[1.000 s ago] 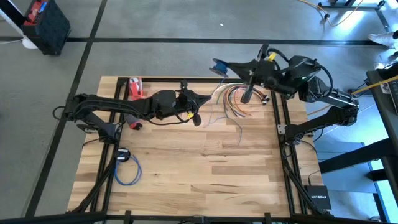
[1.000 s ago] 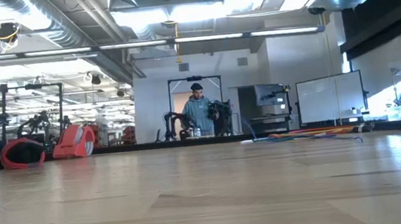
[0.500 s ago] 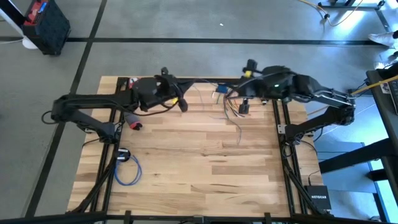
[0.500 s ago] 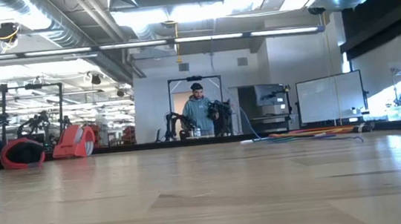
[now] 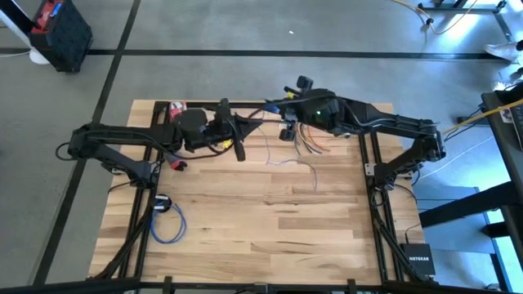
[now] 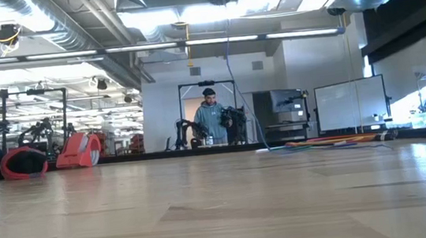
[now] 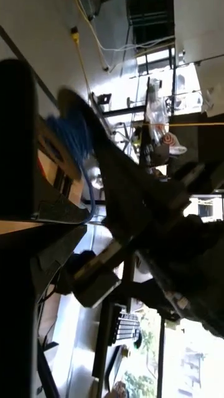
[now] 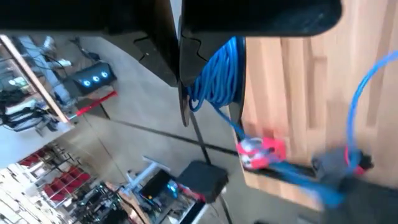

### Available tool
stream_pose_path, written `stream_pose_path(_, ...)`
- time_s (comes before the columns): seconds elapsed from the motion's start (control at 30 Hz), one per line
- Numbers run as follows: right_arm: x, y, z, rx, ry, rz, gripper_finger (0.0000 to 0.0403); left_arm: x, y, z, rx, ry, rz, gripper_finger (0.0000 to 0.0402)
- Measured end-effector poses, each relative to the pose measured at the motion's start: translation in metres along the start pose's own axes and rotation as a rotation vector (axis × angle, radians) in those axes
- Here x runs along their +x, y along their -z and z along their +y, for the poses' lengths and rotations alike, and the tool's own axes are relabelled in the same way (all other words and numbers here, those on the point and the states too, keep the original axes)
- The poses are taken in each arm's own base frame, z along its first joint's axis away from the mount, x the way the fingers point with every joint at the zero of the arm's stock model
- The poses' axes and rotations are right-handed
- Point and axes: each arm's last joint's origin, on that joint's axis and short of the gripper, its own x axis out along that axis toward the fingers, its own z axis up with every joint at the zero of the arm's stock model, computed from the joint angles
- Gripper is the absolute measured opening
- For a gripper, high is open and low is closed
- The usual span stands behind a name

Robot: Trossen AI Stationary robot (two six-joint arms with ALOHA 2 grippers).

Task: Coil cords
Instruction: Coil the blue cable wire on the black spool

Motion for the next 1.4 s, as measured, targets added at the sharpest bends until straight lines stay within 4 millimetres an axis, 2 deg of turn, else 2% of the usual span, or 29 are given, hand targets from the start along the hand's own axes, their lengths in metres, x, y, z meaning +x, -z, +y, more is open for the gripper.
stream_pose_path(0.27, 0.002, -0.014, -0.004, 0.137, -0.088, -0.194, 0.0005, 0.024, 0.021, -0.014, 0.025, 0.017, 0.008, 0.0000)
stream_pose_path(0.53, -0.012, -0.023, -0.013, 0.216, -0.124, -0.322, 0.0005, 0.041, 0.033, -0.010, 0.043, -0.019, 0.012, 0.0000)
stream_pose_path(0.87, -0.047, -0.031, -0.035, 0.295, -0.119, -0.487, 0.0005, 0.047, 0.035, -0.006, 0.055, -0.022, 0.000, 0.0000)
stream_pose_path(1.17, -0.082, -0.042, -0.059, 0.349, -0.089, -0.596, 0.0005, 0.053, 0.045, -0.006, 0.082, -0.027, 0.029, 0.0000)
stream_pose_path(1.4, -0.103, -0.055, -0.065, 0.359, -0.097, -0.670, 0.0005, 0.053, 0.047, -0.006, 0.087, -0.029, 0.044, 0.0000)
